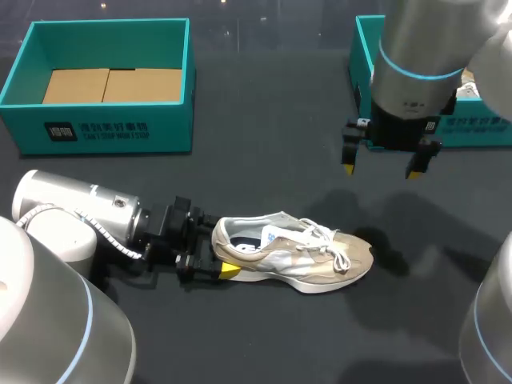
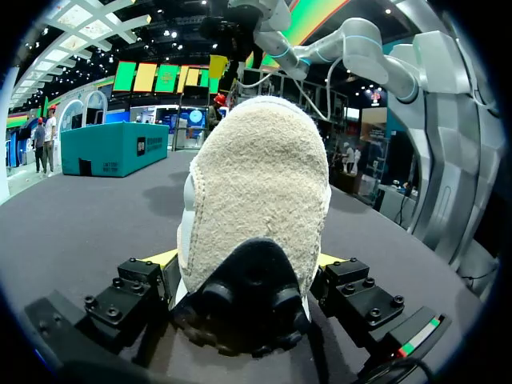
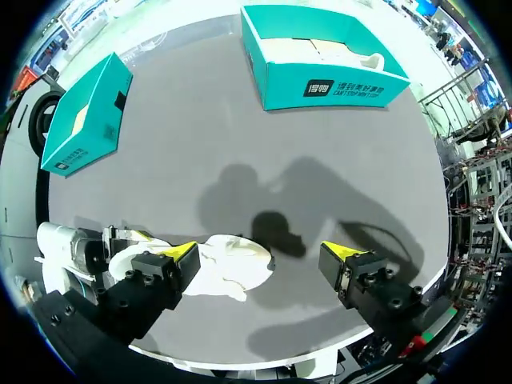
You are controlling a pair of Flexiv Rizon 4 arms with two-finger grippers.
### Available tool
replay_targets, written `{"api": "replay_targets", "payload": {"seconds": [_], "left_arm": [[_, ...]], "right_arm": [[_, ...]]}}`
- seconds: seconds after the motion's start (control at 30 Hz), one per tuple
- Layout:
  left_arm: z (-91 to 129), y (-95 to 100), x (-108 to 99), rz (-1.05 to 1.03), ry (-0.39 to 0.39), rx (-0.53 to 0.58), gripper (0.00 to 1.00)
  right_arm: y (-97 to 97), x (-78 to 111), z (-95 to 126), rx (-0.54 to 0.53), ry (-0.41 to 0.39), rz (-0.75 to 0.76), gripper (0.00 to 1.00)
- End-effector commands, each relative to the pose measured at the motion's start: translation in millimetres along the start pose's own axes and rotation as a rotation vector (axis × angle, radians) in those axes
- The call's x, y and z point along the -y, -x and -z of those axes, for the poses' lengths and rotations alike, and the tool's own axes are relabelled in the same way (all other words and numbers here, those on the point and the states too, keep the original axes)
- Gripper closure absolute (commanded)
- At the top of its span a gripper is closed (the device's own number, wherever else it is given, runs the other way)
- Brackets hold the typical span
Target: Take the shoe out of the shoebox, open the shoe tongue, remove and reinsert the insole, then place the shoe into the shoebox
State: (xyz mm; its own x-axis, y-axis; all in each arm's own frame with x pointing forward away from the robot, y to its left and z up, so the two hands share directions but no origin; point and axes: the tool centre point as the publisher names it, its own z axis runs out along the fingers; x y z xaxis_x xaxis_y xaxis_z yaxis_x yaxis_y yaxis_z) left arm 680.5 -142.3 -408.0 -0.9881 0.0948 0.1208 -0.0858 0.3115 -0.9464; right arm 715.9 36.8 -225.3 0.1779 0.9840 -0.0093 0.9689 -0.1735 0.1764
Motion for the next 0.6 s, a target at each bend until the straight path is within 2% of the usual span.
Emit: {"api": "replay_targets", "payload": {"seconds": [0.03, 0.57, 0.6], "left_arm": [[0.5, -1.7, -0.6, 0.0, 0.0, 0.002, 1.0], [0.5, -1.7, -0.6, 0.0, 0.0, 0.002, 1.0], [0.5, -1.7, -0.6, 0.0, 0.0, 0.002, 1.0]], "right_arm": [[-30.7, 5.2, -4.0, 0.065, 0.0, -0.006, 0.0], [-33.6, 6.6, -4.0, 0.047, -0.002, 0.009, 0.0], [-40.3, 10.5, -5.1, 0.08, -0.006, -0.002, 0.0]]}}
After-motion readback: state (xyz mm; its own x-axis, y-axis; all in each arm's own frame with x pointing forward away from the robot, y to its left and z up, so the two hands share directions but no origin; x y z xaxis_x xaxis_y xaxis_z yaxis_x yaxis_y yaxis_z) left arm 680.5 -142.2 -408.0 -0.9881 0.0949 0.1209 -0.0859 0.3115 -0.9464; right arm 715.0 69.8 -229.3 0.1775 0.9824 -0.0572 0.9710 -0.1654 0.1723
